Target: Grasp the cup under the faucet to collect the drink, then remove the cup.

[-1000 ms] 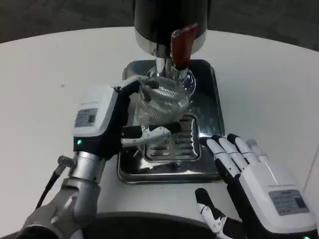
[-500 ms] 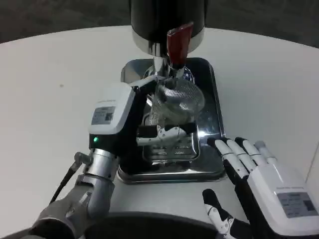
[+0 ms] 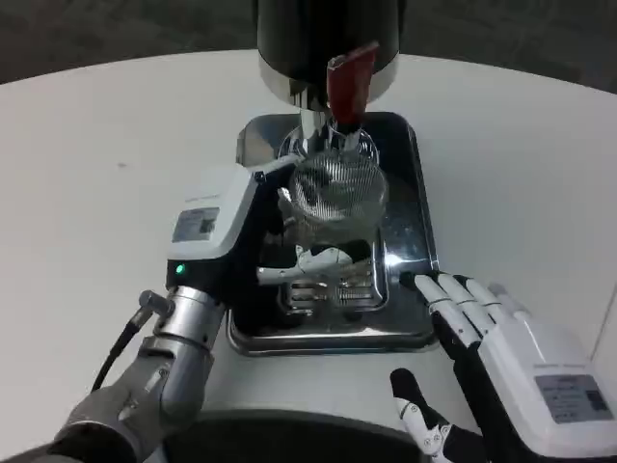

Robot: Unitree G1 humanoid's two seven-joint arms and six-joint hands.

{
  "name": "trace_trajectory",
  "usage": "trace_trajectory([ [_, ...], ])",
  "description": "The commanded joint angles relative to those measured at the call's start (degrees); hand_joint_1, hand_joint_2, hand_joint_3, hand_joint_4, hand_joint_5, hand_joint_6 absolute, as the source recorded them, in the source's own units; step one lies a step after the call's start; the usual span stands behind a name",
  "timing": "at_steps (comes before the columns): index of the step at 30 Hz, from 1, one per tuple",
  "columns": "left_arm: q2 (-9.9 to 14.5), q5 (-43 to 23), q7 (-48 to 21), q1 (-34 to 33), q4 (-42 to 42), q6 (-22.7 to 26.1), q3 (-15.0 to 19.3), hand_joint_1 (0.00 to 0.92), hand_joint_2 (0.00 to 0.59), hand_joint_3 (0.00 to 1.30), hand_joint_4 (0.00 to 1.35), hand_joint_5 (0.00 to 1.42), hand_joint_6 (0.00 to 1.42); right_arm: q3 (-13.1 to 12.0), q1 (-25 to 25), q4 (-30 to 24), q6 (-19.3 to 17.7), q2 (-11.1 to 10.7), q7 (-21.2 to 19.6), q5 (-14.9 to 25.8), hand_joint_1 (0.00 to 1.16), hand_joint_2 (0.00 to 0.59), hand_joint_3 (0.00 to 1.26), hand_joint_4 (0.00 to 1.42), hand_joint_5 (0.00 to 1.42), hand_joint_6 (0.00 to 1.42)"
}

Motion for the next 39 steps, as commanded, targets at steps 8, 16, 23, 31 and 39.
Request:
trace_trajectory([
  [8, 2.07, -5.89, -3.81, 3.90, -1.38, -7.01, 2.79, 0.006, 0.000, 0.14, 0.20, 0.61, 0.61, 0.05, 0.43, -0.68, 0.35, 0.77, 0.55, 0.42, 0.53, 0.493, 0.12, 0.11, 0.11, 0.16],
  [16, 4.63, -14.04, -10.28, 9.91, -9.18, -11.87, 9.03, 0.000, 0.014, 0.00, 0.00, 0.26, 0.17, 0.73, -0.88, 0.12, 0.41, 1.35, 1.22, 0.45, 0.53, 0.493, 0.12, 0.10, 0.12, 0.17],
  [23, 6.46, -24.79, -20.39, 16.69, -24.39, -13.16, 15.90, 0.000, 0.061, 0.00, 0.00, 0.13, 0.03, 1.71, -1.80, 0.14, 0.52, 1.74, 1.71, -0.05, 0.53, 0.493, 0.13, 0.10, 0.12, 0.17],
  [31, 7.10, -46.48, -40.18, 21.39, -47.08, -4.66, 22.27, 0.000, 0.140, 0.00, 0.00, 0.00, 0.00, 2.29, -0.75, -1.56, 0.98, 2.37, 1.27, -0.43, 0.53, 0.493, 0.14, 0.11, 0.12, 0.18],
  [39, 7.93, -67.54, -59.78, 16.94, -61.96, 10.58, 25.68, 0.000, 0.131, 0.00, 0.00, 0.00, 0.00, 2.78, 0.50, -3.18, 1.13, 2.97, 1.34, -1.50, 0.53, 0.493, 0.15, 0.11, 0.12, 0.19],
])
